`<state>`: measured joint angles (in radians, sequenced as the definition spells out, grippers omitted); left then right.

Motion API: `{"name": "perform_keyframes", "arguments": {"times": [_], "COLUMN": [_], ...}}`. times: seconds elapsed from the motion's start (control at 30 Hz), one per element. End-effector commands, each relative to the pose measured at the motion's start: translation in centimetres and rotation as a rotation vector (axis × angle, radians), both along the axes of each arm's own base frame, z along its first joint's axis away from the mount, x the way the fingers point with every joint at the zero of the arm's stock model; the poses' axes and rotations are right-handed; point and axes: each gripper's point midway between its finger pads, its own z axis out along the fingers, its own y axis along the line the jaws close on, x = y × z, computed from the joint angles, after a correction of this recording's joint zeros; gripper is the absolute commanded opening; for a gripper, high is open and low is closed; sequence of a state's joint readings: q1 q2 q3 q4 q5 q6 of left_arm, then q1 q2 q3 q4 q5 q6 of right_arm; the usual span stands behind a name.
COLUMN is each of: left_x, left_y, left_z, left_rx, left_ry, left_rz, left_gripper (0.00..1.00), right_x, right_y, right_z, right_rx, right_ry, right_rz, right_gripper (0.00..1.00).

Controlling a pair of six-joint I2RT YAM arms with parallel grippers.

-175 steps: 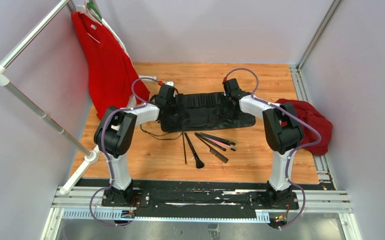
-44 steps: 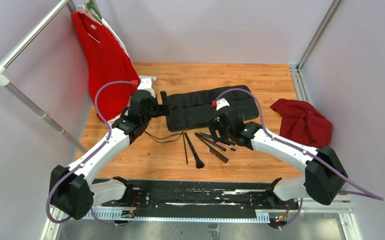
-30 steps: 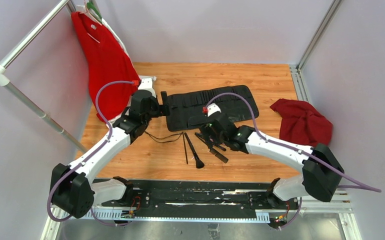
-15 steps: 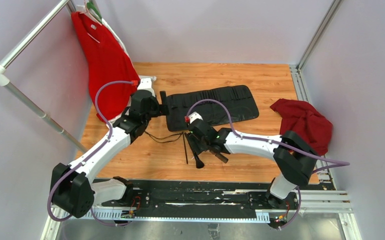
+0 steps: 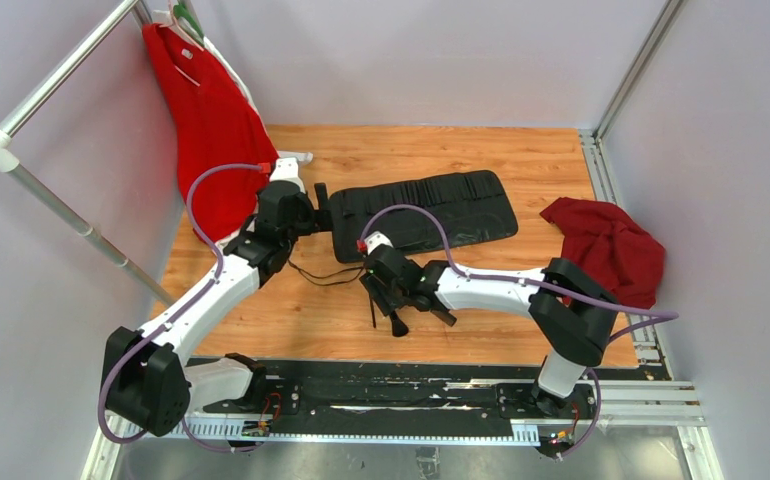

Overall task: Organize the makeup
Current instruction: Pick up the makeup brush from the center of the board.

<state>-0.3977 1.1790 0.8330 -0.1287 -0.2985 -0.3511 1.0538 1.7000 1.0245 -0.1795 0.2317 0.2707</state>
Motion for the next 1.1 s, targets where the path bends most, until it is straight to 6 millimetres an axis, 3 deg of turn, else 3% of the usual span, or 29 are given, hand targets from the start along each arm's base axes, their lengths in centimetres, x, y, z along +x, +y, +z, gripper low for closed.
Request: {"name": "perform_keyframes", "arguments": {"times": [0.0,1.07], "left_x": [0.2,0.3], "left_y": [0.3,0.9], "left_z": [0.5,0.2], "left_rx": [-0.012,-0.016], "left_ry": [-0.031,-0.027], "left_rz": [0.009,0.022], "left_gripper": [0.98,0.98], "right_x": [-0.2,-1.2], "right_y": [1.4,1.3], "right_z": [0.4,-2.3], "right_rx": [0.03,0.016], "right_ry": [0.0,0.066], "right_rz": [0.005,0.004], "right_gripper": [0.61,0.48]}}
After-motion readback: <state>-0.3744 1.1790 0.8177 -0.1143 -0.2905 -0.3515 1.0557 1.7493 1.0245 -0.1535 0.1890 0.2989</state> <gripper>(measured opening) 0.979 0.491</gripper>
